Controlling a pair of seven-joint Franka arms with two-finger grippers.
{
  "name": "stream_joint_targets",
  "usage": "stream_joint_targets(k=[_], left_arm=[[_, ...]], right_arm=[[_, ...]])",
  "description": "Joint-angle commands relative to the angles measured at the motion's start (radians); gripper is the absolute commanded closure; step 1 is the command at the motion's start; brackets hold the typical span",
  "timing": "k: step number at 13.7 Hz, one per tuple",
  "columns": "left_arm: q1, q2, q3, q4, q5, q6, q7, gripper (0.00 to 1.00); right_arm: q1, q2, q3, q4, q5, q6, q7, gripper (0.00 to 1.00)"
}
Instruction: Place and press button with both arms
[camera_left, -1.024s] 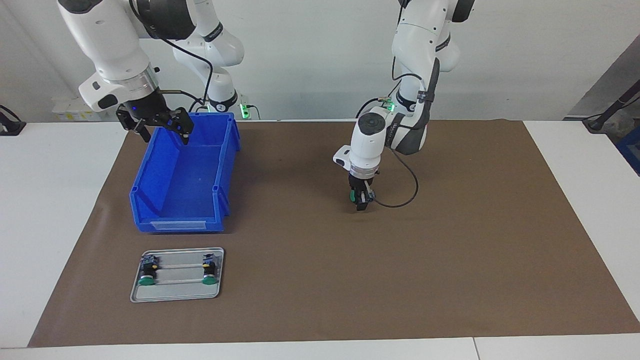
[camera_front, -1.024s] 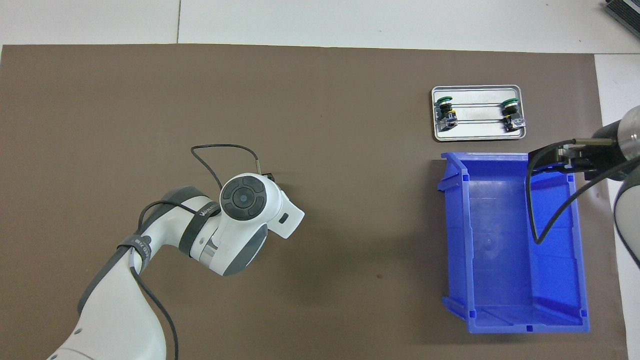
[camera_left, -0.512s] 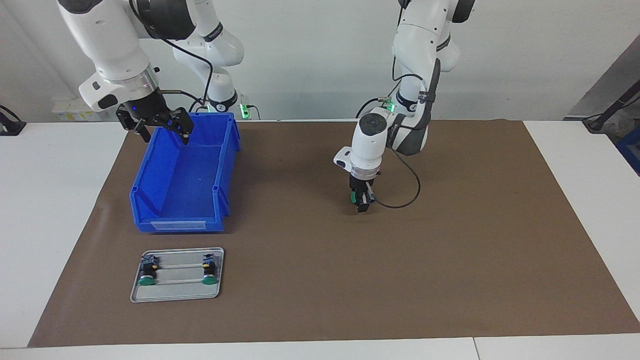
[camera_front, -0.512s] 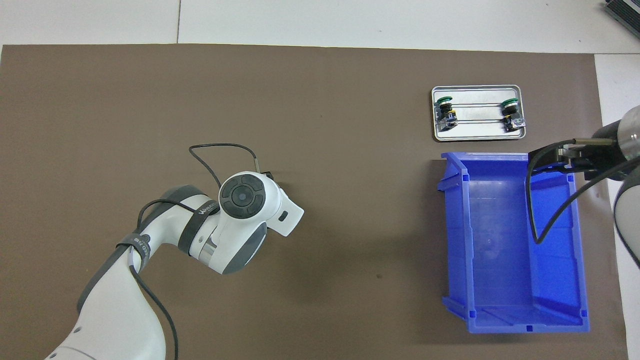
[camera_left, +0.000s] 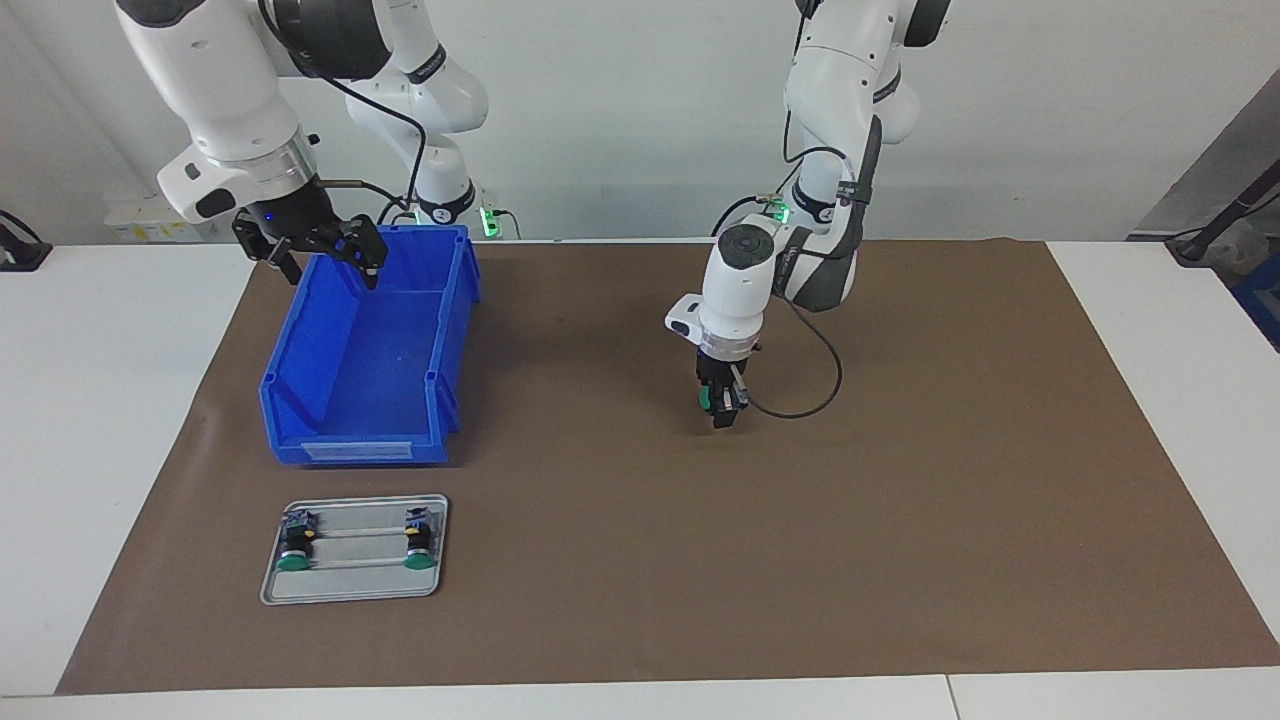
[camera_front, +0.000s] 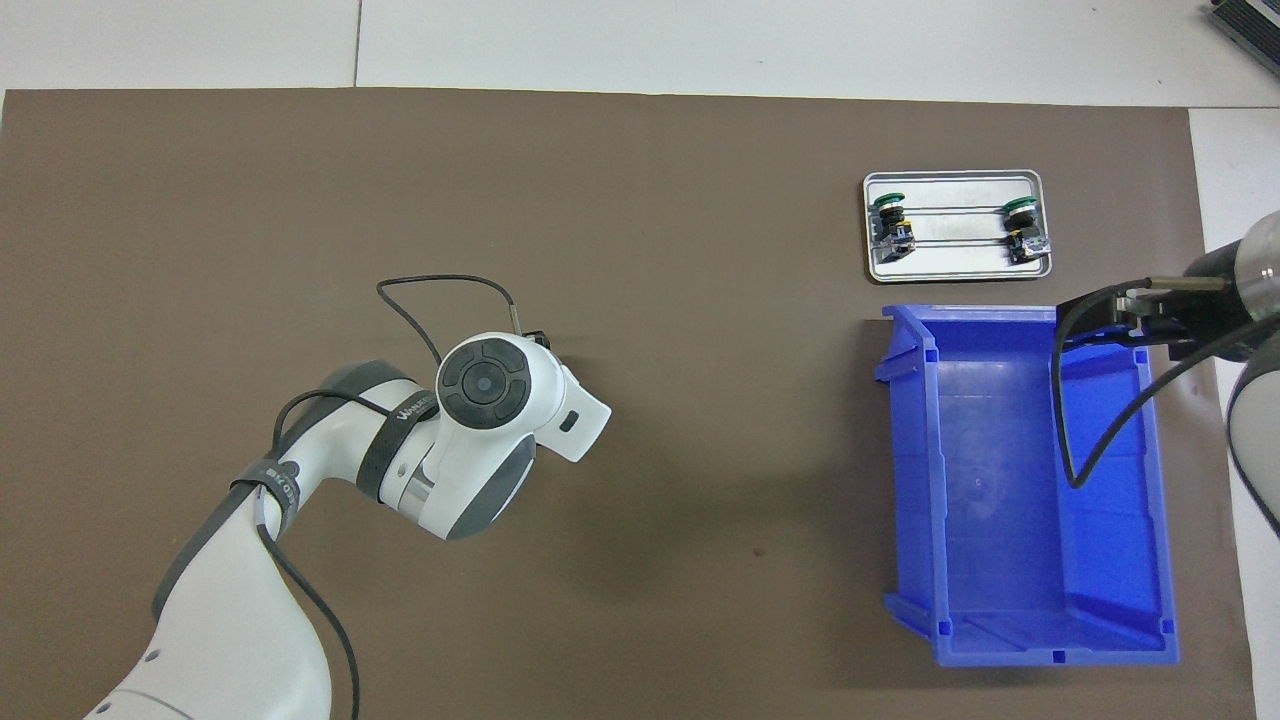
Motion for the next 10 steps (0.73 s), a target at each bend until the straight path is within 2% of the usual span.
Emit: stream_joint_targets(k=[1,6,10], left_arm=[[0.024,0.007,-0.002,0.009,0.017,0.023,-0.015,1.0],[0.044,0.01,-0.009,0.002,-0.033,0.074,-0.01,1.0],[0.06,0.01,-0.012,0.009,-0.126,0.087,0.045,1.0]], right_arm=[[-0.011,-0.027,0.009,-0.032,0.016,0.017,-0.018,0.0],[-0.011,-0.027,0.009,-0.032,0.016,0.017,-0.018,0.0],[-0.011,-0.027,0.009,-0.032,0.016,0.017,-0.018,0.0]])
